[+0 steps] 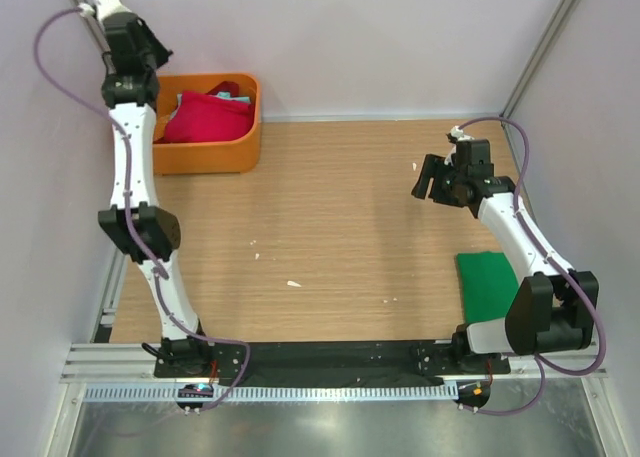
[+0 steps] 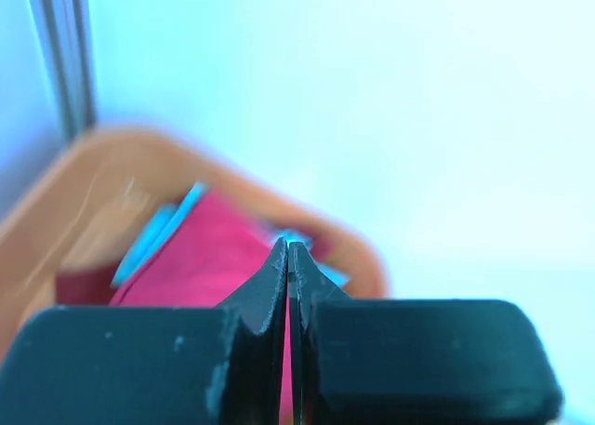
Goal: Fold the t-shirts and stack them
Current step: Grab the tshirt from the pile
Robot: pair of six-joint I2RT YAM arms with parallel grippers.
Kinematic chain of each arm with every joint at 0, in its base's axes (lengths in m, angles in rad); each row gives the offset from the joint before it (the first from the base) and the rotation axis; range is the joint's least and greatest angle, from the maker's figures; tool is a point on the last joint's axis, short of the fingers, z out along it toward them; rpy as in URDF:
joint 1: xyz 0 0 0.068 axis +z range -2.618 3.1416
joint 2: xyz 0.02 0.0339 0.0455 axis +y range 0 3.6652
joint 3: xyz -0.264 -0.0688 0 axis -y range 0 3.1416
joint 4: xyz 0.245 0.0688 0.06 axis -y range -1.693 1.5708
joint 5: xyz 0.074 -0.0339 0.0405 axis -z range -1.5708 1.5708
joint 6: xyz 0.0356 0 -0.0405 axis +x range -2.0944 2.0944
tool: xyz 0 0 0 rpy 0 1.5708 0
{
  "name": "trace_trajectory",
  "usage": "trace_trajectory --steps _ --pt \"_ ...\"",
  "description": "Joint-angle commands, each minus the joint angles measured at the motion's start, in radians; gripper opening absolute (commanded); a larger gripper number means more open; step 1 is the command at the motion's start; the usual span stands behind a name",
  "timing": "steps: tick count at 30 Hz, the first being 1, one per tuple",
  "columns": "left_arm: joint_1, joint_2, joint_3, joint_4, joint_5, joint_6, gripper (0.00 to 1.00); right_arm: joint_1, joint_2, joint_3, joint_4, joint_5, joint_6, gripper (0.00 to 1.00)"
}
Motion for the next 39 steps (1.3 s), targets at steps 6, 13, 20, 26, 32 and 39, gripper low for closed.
trace_trajectory --steps 6,13,20,26,32,39 --pt "0.003 -0.279 -0.059 0.142 0.115 -0.043 0.44 0.000 -0.105 0.063 -0.089 -0.063 0.017 0.73" --pt "-0.005 -0.220 -0.269 0.264 0.078 -0.057 0.65 0.001 -0.129 0.031 -0.087 -0.074 0.048 0.74" --pt "-0.035 0.008 -0.149 0.215 0.084 0.020 0.59 0.001 -0.080 0.032 -0.084 -0.048 0.040 0.74" --pt "-0.066 0.189 -0.056 0.220 0.183 0.006 0.69 0.001 -0.005 0.045 -0.069 -0.051 0.068 0.74" --pt "-0.077 0.300 -0.060 0.351 0.244 -0.175 0.59 0.001 0.021 0.035 -0.069 -0.019 0.060 0.75" --pt "-0.086 0.380 -0.095 0.417 0.250 -0.397 0.49 0.000 0.041 0.034 -0.069 -0.012 0.063 0.75"
